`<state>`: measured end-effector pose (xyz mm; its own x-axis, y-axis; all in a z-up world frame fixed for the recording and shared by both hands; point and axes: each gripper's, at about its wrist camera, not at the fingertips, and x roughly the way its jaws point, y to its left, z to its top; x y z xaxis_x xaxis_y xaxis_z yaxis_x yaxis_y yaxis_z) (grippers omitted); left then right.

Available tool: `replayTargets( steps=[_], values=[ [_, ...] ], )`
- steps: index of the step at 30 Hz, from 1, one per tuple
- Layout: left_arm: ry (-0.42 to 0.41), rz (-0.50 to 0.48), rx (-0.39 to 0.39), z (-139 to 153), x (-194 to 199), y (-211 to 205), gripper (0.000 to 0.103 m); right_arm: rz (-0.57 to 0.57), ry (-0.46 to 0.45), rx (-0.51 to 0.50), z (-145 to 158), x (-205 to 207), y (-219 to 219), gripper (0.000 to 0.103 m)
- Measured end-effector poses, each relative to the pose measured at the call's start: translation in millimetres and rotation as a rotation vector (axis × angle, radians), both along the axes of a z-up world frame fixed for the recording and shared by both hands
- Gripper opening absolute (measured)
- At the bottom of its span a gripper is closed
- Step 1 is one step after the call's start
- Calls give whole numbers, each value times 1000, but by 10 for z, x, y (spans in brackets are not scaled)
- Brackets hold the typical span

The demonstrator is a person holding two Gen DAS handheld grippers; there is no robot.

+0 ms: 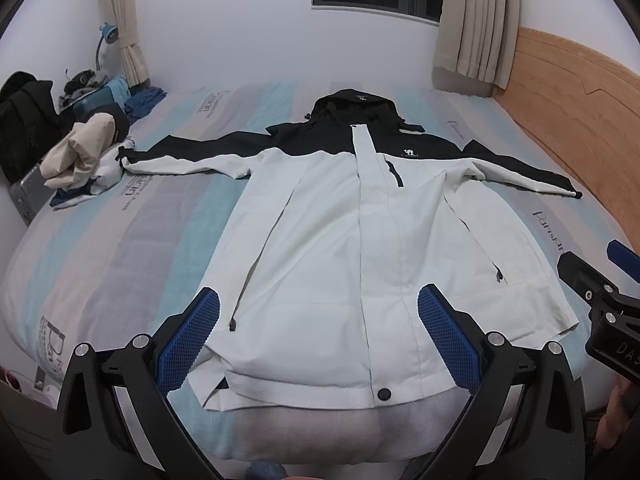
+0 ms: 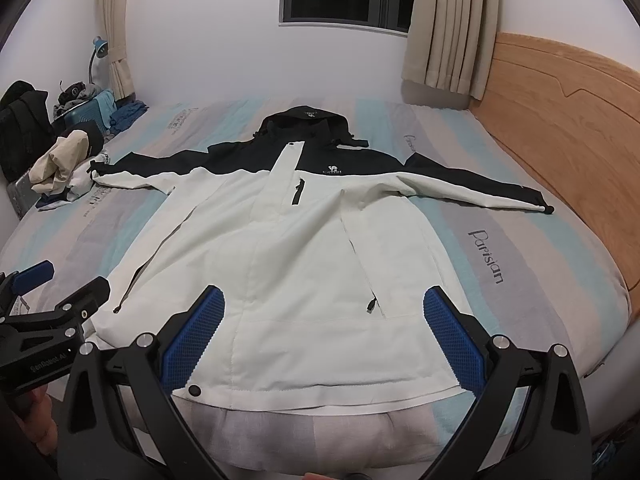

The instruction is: Fold large clothes

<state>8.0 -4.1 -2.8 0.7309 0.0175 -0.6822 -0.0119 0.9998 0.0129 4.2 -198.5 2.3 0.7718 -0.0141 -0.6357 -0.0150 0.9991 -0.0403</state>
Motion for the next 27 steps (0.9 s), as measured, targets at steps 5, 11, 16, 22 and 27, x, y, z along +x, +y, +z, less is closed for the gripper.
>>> replayTargets(
  steps=[5,11,16,22,27],
  values=[
    [24,-20,-44,-151,411,79,97,6,5,14,-70,348,51,96],
    [15,-15,-32,-148,1041,104,97,23,14,-2,-163,949,152,96],
    [72,-45,-4,41,1483,85,97,-6,82,-26,-14,1400,176,96],
    [126,-72,-40,273,1950,132,97,-55,136,-30,273,1821,118,96],
    [155,-63,-109,401,2301,127,97,-75,189,0,378,2297,-86,96]
  ],
)
